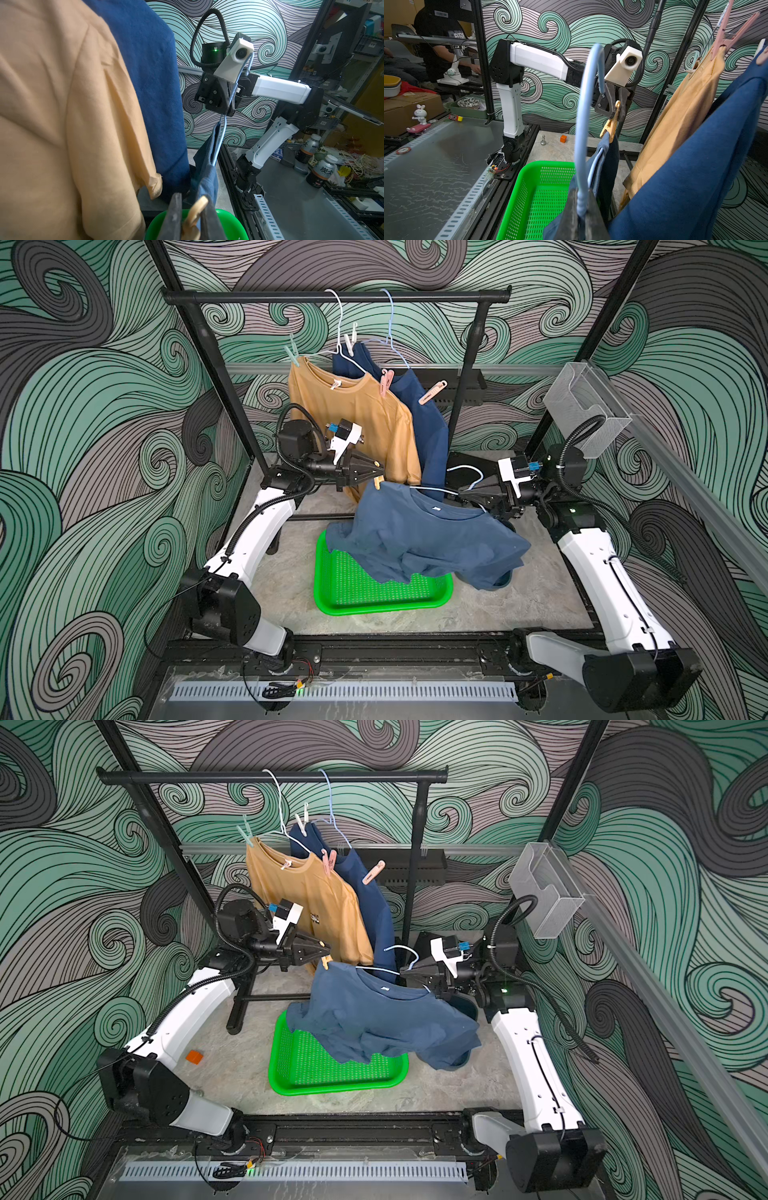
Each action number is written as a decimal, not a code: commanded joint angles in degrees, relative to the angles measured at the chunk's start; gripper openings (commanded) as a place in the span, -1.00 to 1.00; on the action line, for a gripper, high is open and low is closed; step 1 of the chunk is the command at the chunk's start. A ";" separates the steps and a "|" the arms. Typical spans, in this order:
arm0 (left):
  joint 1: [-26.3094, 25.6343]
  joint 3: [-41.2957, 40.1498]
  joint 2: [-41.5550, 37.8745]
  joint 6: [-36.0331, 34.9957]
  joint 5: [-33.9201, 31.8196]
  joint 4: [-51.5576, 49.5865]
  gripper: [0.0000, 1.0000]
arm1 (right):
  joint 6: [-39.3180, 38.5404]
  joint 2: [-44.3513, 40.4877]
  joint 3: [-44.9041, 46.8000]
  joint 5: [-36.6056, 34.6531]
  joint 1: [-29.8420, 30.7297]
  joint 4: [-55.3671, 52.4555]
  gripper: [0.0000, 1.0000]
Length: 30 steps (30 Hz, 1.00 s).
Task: Remove the clothespins securing t-shirts to the hanger
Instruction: Remove the clothespin from the hanger.
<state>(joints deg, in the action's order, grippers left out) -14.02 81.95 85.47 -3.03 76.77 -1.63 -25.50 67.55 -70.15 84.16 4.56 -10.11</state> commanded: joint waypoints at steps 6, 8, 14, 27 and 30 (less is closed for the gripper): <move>-0.20 1.72 -0.03 -2.41 -4.22 -2.00 -1.00 | -0.24 -0.17 -1.39 -0.73 0.10 1.02 -1.00; -0.16 1.74 -0.52 -2.39 -5.19 -1.69 -1.00 | -0.32 -0.15 -1.26 -0.94 0.11 0.79 -1.00; -0.20 1.20 -2.83 -3.66 -10.58 -2.69 -1.00 | -0.60 -0.24 -1.22 -1.44 0.10 0.38 -1.00; -1.47 -4.86 -7.76 -2.50 -22.22 5.18 -1.00 | -0.79 0.13 -1.32 -2.96 2.18 0.39 -1.00; -1.54 -4.63 -8.29 -3.21 -23.96 5.37 -1.00 | -0.85 0.46 -1.81 -3.34 2.56 0.28 -1.00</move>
<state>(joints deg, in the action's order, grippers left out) -15.11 77.03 78.24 -5.87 55.75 1.34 -25.96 67.55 -70.15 80.84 6.46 -10.28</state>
